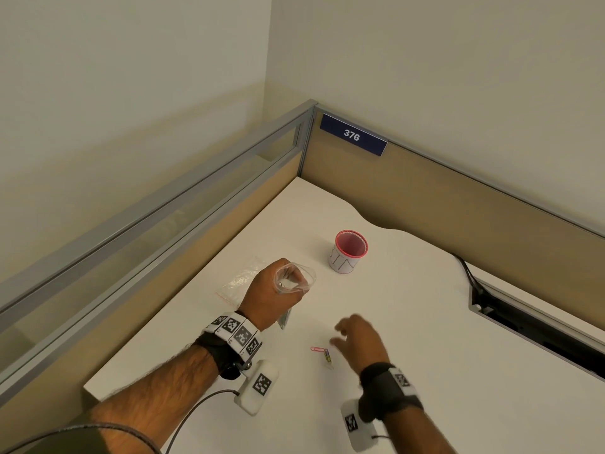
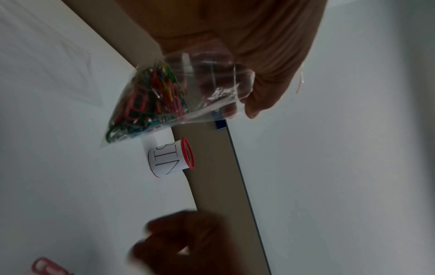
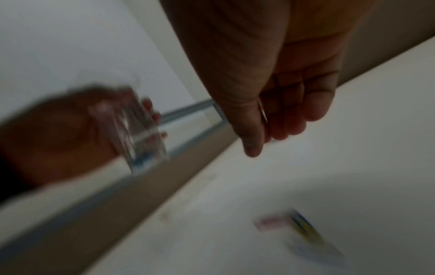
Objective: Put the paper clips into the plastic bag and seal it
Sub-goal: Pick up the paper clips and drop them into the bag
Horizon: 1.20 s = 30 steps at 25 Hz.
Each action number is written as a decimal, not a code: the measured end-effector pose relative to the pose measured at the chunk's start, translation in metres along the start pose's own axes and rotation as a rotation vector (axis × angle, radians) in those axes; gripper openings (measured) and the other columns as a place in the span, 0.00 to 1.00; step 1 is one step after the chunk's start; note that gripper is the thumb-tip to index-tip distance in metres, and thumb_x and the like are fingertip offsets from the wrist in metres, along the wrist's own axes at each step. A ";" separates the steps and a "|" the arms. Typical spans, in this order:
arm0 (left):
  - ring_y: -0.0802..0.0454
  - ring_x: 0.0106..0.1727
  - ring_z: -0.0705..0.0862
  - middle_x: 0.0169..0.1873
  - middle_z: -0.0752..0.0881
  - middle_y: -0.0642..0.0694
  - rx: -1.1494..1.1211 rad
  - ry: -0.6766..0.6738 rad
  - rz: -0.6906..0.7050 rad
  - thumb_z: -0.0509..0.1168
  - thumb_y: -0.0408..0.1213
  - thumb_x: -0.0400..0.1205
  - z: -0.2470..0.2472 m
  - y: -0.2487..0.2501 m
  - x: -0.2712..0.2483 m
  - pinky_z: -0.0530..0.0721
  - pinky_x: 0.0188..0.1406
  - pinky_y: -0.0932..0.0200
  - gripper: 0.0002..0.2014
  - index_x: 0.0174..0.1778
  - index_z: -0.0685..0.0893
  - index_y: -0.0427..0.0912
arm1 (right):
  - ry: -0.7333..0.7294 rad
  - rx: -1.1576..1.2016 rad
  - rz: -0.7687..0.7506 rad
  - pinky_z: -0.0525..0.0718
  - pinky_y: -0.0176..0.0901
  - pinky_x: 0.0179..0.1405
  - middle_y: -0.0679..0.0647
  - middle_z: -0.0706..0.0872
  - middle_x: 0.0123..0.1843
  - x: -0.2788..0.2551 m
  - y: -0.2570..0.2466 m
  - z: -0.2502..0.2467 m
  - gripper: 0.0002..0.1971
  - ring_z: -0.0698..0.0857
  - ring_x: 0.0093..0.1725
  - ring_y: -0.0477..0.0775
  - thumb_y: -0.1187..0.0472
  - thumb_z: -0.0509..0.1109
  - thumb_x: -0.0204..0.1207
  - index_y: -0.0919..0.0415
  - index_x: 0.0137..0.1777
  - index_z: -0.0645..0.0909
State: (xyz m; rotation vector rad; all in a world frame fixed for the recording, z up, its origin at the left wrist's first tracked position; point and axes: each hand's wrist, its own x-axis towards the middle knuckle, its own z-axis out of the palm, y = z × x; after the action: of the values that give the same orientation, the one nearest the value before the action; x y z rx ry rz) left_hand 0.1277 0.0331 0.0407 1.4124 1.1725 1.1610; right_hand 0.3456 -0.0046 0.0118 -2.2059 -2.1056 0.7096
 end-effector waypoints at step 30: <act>0.47 0.54 0.88 0.46 0.90 0.42 0.028 0.035 -0.040 0.75 0.30 0.75 -0.003 -0.005 0.001 0.84 0.61 0.51 0.07 0.46 0.84 0.38 | 0.014 -0.210 -0.176 0.80 0.49 0.47 0.57 0.82 0.55 0.008 -0.008 0.064 0.10 0.82 0.54 0.60 0.58 0.62 0.82 0.62 0.53 0.82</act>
State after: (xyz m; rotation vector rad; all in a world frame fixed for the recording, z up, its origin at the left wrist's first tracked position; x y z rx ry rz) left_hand 0.1247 0.0351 0.0364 1.3886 1.2402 1.1496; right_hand 0.3166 -0.0152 -0.0456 -2.0715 -2.4298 0.4808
